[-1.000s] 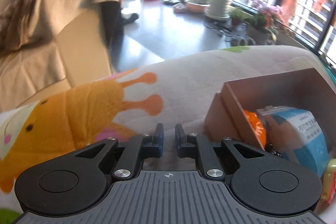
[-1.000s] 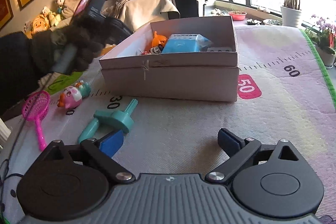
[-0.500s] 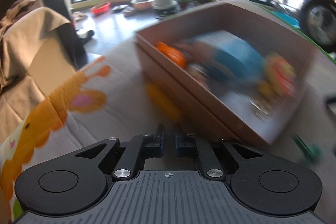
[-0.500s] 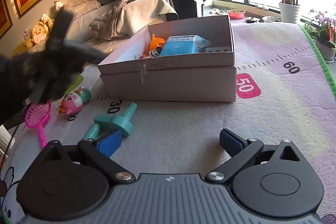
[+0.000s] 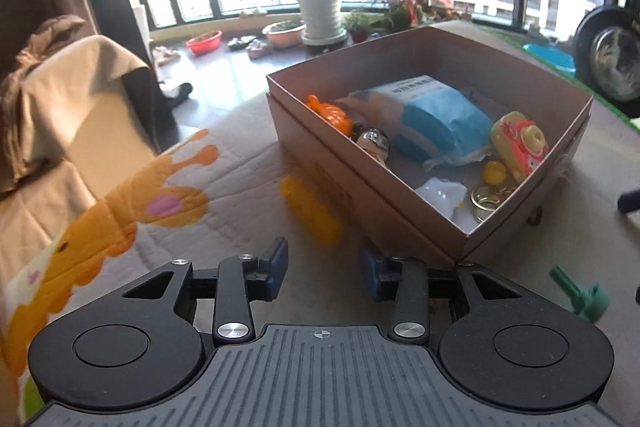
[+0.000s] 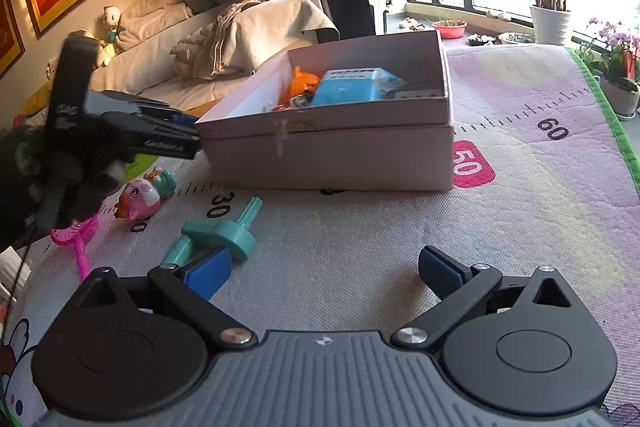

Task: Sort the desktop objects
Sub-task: 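Move the left tool past the pink box toward the yellow toy brick, then grasp the yellow toy brick with the left tool and lift it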

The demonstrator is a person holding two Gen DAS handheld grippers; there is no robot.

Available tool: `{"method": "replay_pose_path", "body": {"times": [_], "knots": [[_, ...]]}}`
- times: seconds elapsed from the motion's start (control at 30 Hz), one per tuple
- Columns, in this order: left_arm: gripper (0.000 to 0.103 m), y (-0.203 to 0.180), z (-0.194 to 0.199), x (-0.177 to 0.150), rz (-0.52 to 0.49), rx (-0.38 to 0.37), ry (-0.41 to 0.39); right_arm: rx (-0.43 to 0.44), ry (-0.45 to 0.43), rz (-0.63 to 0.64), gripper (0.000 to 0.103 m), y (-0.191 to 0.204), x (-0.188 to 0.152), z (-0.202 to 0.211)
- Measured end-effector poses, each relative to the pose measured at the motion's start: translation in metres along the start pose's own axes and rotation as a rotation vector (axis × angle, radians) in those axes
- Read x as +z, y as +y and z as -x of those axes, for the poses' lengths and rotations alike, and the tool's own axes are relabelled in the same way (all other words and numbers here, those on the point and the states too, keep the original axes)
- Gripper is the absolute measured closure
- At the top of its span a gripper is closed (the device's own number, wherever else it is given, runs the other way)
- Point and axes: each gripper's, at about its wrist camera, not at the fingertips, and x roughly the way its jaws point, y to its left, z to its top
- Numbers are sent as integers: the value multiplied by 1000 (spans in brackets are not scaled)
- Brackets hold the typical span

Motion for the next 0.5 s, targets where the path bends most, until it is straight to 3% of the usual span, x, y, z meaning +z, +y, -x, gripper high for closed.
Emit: {"method": "replay_pose_path", "body": {"times": [0.07, 0.13, 0.23, 0.33, 0.5], "knots": [[45, 6, -7, 2, 32, 22, 0, 2, 5, 1, 1, 0, 0, -1], [38, 14, -11, 4, 81, 71, 17, 2, 9, 6, 1, 1, 0, -2], [44, 17, -10, 4, 89, 101, 10, 4, 11, 7, 0, 1, 0, -2], [44, 22, -9, 5, 132, 18, -1, 4, 11, 6, 0, 1, 0, -2], [51, 27, -16, 6, 204, -50, 12, 6, 11, 5, 0, 1, -1, -2]]}}
